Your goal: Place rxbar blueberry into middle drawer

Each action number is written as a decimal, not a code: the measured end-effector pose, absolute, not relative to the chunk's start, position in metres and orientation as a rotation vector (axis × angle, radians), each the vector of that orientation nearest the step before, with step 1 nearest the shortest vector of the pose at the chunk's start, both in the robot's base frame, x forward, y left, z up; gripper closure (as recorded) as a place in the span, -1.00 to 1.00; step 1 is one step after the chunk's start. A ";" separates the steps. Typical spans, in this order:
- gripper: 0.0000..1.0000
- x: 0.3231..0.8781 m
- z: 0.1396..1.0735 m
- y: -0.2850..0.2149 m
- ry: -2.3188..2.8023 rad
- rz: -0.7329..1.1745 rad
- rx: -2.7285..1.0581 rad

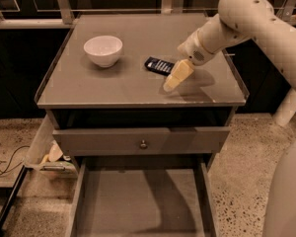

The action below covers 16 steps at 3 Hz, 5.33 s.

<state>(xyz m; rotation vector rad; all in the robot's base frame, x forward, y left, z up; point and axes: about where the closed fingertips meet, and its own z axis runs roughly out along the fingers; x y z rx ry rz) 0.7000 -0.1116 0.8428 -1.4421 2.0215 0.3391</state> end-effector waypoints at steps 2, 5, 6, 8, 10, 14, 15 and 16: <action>-1.00 0.718 0.832 -0.107 2.029 0.287 -1.394; 0.31 0.718 0.832 -0.107 2.029 0.287 -1.394; 0.78 0.718 0.832 -0.107 2.029 0.287 -1.395; 1.00 0.718 0.832 -0.107 2.029 0.287 -1.395; 0.15 0.718 0.832 -0.107 2.029 0.287 -1.395; -1.00 0.713 0.851 -0.084 1.985 0.379 -1.328; -1.00 0.713 0.851 -0.084 1.985 0.381 -1.328; -1.00 0.715 0.840 -0.085 2.022 0.377 -1.287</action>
Offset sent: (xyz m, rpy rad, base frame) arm 0.0325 0.0020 0.0019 0.0201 -0.0705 -0.0653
